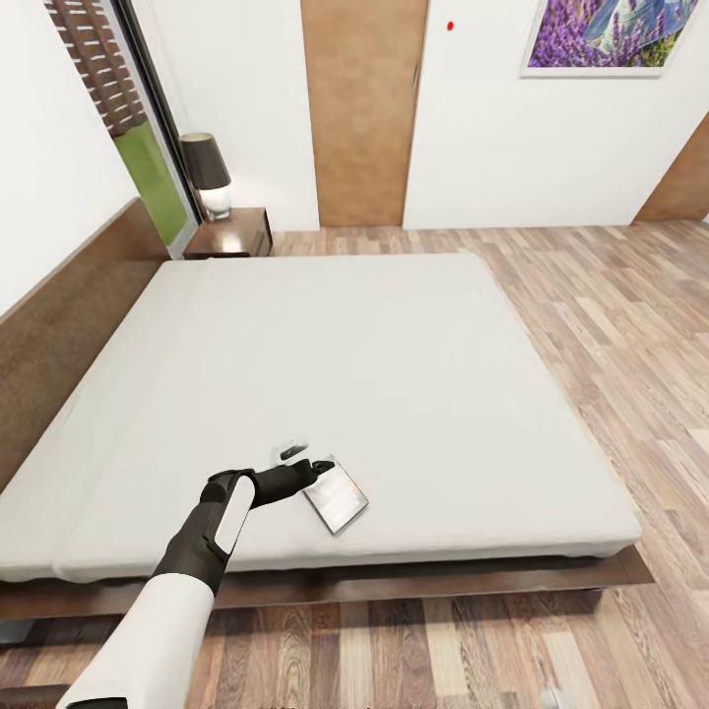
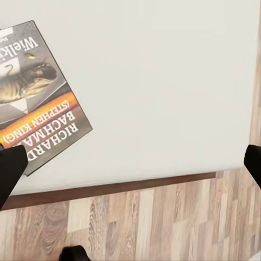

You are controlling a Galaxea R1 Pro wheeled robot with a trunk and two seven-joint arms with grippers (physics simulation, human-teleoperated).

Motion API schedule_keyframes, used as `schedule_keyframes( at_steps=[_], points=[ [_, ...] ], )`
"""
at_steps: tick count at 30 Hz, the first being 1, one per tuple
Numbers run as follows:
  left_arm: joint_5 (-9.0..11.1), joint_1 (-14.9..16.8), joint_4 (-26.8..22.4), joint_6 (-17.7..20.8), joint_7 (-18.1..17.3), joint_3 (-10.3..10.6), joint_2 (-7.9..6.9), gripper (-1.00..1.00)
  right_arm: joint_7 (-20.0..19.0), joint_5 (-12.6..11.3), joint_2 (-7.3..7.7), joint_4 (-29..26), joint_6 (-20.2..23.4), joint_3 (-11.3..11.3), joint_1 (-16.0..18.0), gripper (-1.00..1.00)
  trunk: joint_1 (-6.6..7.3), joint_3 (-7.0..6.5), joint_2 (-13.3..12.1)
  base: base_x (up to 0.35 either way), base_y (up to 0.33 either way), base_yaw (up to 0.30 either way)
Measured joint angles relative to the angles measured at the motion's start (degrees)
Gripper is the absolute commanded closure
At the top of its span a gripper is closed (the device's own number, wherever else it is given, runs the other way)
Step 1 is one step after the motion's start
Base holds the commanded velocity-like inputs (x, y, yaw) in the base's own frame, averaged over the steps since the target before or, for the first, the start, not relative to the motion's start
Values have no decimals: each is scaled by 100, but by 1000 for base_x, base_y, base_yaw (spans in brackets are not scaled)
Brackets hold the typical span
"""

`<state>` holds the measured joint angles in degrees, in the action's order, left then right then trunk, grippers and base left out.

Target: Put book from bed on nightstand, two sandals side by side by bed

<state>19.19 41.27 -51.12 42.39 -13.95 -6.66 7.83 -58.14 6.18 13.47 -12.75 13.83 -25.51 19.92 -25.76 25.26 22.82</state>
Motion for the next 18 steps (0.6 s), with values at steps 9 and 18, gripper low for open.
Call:
schedule_keyframes(
  at_steps=[9,18],
  points=[
    [0,0,0,0,1,0,0,-100,0,0,0,0,-3,0,0,-100,0,79,0,0,0,0],
    [1,0,-5,0,-2,0,0,-100,0,2,0,0,-5,0,0,-100,1,138,1,36,0,0]
  ],
)
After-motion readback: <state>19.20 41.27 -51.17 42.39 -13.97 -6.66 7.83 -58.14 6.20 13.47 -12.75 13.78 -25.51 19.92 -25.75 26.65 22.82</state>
